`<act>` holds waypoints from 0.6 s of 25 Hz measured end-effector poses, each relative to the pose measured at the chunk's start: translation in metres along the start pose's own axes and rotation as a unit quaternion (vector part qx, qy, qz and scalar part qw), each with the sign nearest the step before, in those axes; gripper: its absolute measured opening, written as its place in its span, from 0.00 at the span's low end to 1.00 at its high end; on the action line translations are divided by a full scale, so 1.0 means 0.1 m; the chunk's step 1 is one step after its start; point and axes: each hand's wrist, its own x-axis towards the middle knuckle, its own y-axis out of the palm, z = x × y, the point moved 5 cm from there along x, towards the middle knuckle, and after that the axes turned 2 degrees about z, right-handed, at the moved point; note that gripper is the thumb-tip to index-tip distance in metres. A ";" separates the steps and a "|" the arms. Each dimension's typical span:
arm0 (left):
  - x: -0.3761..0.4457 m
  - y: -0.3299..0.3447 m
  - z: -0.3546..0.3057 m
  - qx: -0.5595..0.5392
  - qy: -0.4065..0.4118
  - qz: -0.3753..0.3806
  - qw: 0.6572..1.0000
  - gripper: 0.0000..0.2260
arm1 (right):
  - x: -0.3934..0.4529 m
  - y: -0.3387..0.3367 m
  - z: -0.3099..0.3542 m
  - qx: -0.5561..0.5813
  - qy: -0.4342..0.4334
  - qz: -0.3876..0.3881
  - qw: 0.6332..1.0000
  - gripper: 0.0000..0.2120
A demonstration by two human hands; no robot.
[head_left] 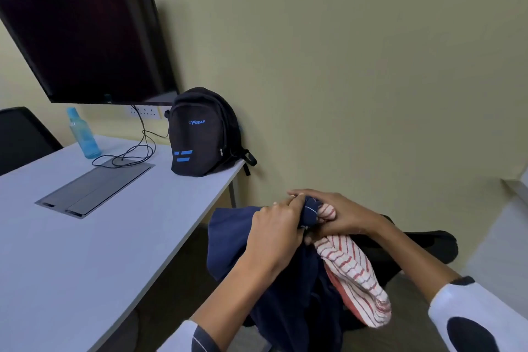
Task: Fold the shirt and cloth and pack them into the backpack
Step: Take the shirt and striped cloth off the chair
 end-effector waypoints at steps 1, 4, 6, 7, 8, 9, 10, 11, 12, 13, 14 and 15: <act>0.02 0.00 0.02 0.005 0.004 -0.004 1.000 0.21 | 0.03 -0.02 0.06 -0.014 -0.020 -0.030 0.999 0.29; 0.07 -0.04 0.12 0.023 0.015 -0.041 0.999 0.21 | 0.11 -0.04 0.11 -0.048 -0.038 -0.102 0.993 0.22; 0.10 -0.11 0.17 0.018 0.022 -0.069 0.997 0.25 | 0.18 -0.07 0.15 -0.087 -0.041 -0.149 0.984 0.25; 0.12 -0.19 0.19 0.015 0.027 -0.091 0.995 0.27 | 0.21 -0.12 0.23 -0.107 -0.046 -0.175 0.978 0.25; 0.16 -0.28 0.22 0.014 0.036 -0.121 0.992 0.28 | 0.24 -0.17 0.34 -0.122 -0.056 -0.201 0.970 0.24; 0.20 -0.41 0.25 0.007 0.044 -0.153 0.987 0.28 | 0.27 -0.24 0.51 -0.136 -0.069 -0.225 0.962 0.23; 0.23 -0.55 0.28 -0.007 0.050 -0.184 0.982 0.27 | 0.31 -0.30 0.69 -0.147 -0.083 -0.245 0.955 0.22; 0.26 -0.68 0.32 -0.031 0.054 -0.205 0.977 0.26 | 0.33 -0.34 0.89 -0.155 -0.097 -0.261 0.948 0.20; 0.28 -0.81 0.37 -0.058 0.051 -0.211 0.975 0.26 | 0.37 -0.37 1.07 -0.159 -0.113 -0.273 0.942 0.20; 0.28 -0.91 0.44 -0.079 0.041 -0.204 0.975 0.28 | 0.40 -0.38 1.24 -0.165 -0.129 -0.282 0.936 0.20; 0.26 -1.01 0.52 -0.095 0.022 -0.188 0.977 0.33 | 0.45 -0.37 1.39 -0.174 -0.142 -0.290 0.930 0.20; 0.22 -1.08 0.62 -0.115 -0.007 -0.166 0.979 0.40 | 0.50 -0.34 1.52 -0.186 -0.151 -0.296 0.925 0.19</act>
